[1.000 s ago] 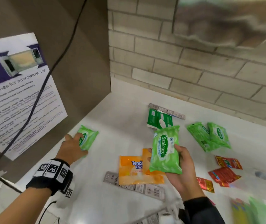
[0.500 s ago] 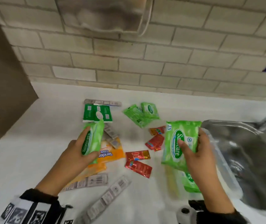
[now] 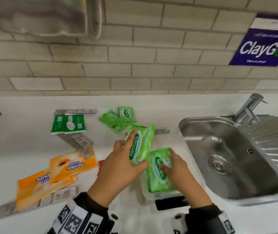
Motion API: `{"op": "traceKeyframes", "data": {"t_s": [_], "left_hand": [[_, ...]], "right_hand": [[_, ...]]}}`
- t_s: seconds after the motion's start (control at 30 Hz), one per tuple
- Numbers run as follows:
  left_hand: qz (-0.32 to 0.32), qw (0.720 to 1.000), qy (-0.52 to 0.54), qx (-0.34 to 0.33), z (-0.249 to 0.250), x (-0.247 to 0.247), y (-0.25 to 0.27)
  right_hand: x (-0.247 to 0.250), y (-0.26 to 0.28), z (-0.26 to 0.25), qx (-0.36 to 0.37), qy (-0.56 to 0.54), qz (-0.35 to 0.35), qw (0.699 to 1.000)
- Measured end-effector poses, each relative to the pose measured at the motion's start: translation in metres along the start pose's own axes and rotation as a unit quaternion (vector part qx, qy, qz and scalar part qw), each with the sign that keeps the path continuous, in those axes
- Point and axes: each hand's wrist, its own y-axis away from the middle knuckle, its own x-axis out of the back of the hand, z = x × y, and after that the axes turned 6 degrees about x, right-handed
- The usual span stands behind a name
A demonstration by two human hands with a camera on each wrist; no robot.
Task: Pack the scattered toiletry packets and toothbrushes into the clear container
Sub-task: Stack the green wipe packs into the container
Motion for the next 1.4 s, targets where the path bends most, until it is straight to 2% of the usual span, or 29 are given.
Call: {"op": "traceKeyframes", "data": {"t_s": [0.03, 0.07, 0.2, 0.23, 0.3, 0.37, 0.4, 0.47, 0.53, 0.6, 0.63, 0.7, 0.73, 0.8, 0.83, 0.9, 1.03, 1.17, 1.27, 1.4], "left_hand": [[0.000, 1.000, -0.003, 0.002, 0.004, -0.006, 0.000], [0.002, 1.000, -0.011, 0.007, 0.008, -0.011, -0.001], [0.018, 0.998, -0.058, 0.023, 0.027, -0.032, 0.001], [0.018, 0.997, -0.071, 0.024, 0.031, -0.037, 0.001], [0.015, 0.993, -0.113, 0.018, 0.037, -0.047, 0.003], [0.011, 0.980, -0.199, 0.013, 0.041, -0.059, 0.005], [0.003, 0.967, -0.256, 0.010, 0.047, -0.070, 0.007], [-0.025, 0.944, -0.330, 0.017, 0.051, -0.079, 0.011], [-0.027, 0.925, -0.380, 0.015, 0.050, -0.079, 0.012], [0.026, 0.925, -0.379, -0.026, 0.050, -0.065, 0.006], [0.050, 0.925, -0.369, -0.072, 0.051, -0.059, 0.001], [-0.018, 0.924, -0.339, -0.179, 0.050, -0.053, -0.011], [-0.080, 0.915, -0.320, -0.234, 0.049, -0.053, -0.017], [-0.171, 0.878, -0.314, -0.317, 0.046, -0.058, -0.025], [-0.205, 0.866, -0.318, -0.326, 0.043, -0.062, -0.027], [-0.239, 0.871, -0.301, -0.306, 0.036, -0.070, -0.031], [-0.187, 0.888, -0.294, -0.300, 0.031, -0.075, -0.041], [-0.148, 0.887, -0.294, -0.323, 0.027, -0.086, -0.030], [-0.152, 0.893, -0.281, -0.317, 0.026, -0.086, -0.027], [-0.201, 0.910, -0.206, -0.298, 0.028, -0.078, -0.033]], "right_hand": [[-0.003, 0.004, 0.002, 0.011, 0.095, -0.006, 0.995], [-0.006, 0.008, 0.003, 0.027, 0.137, 0.006, 0.990], [-0.001, 0.015, 0.007, 0.063, 0.036, 0.033, 0.997], [0.005, 0.017, 0.010, 0.083, 0.039, 0.055, 0.994], [0.020, 0.018, 0.020, 0.136, 0.111, 0.173, 0.969], [0.034, 0.016, 0.034, 0.136, 0.173, 0.250, 0.943], [0.042, 0.015, 0.048, 0.129, 0.183, 0.263, 0.938], [0.045, 0.010, 0.059, 0.114, 0.133, 0.202, 0.963], [0.040, 0.009, 0.065, 0.108, 0.050, 0.134, 0.984], [0.035, 0.007, 0.062, 0.129, 0.058, 0.119, 0.983], [0.034, 0.006, 0.061, 0.139, 0.074, 0.125, 0.980], [0.034, 0.002, 0.060, 0.143, 0.089, 0.122, 0.978], [0.034, 0.000, 0.061, 0.138, 0.092, 0.111, 0.980], [0.035, 0.000, 0.060, 0.121, 0.098, 0.082, 0.984], [0.035, 0.000, 0.060, 0.116, 0.099, 0.067, 0.986], [0.037, -0.001, 0.060, 0.112, 0.108, 0.048, 0.987], [0.038, -0.002, 0.063, 0.103, 0.124, 0.044, 0.986], [0.036, 0.000, 0.058, 0.071, 0.125, 0.041, 0.989], [0.036, 0.000, 0.054, 0.059, 0.119, 0.035, 0.991], [0.038, 0.001, 0.055, 0.075, 0.124, 0.037, 0.989]]}}
